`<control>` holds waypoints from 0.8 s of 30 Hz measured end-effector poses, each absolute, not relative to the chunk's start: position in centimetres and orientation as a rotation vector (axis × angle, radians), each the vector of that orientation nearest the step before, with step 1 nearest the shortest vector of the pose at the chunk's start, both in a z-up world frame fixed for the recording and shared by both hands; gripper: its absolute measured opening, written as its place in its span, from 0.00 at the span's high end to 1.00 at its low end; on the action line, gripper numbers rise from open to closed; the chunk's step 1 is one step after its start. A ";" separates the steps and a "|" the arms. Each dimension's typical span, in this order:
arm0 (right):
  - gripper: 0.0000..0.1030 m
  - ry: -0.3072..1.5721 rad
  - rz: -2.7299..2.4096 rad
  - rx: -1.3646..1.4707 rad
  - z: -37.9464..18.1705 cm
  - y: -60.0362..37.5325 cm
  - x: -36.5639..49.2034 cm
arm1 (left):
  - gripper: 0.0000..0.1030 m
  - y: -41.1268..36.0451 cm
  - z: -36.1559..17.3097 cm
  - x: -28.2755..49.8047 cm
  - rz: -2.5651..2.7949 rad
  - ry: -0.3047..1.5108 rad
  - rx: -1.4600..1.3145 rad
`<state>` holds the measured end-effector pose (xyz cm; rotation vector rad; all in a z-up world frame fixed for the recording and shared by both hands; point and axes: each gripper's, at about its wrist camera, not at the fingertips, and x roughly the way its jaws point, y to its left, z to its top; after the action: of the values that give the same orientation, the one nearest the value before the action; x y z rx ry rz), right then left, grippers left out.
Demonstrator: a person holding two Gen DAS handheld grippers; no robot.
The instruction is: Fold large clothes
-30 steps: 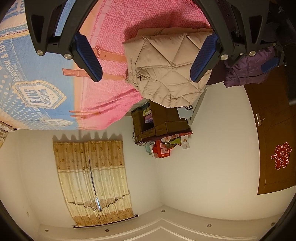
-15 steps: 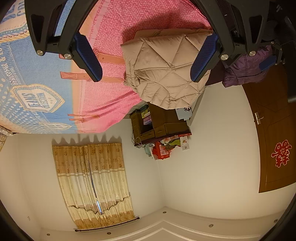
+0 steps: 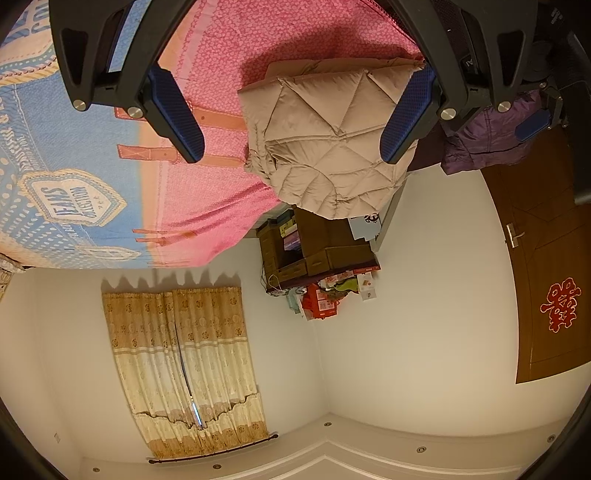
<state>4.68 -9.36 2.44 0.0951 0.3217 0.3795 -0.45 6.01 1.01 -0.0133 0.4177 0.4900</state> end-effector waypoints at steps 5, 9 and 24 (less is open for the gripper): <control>0.06 0.325 0.379 0.097 2.4 -9.3 4.6 | 0.00 5.9 1.0 -0.5 0.484 0.411 -0.014; 0.06 0.326 0.379 0.098 2.4 -9.3 4.6 | 0.00 5.7 1.1 -0.6 0.483 0.406 -0.014; 0.06 0.337 0.371 0.113 2.1 -9.6 4.7 | 0.00 6.6 1.4 -0.6 0.500 0.413 -0.039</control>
<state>4.66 -9.57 2.11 0.1133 0.3370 0.3709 -0.58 6.65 1.45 -0.0395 0.4128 0.5000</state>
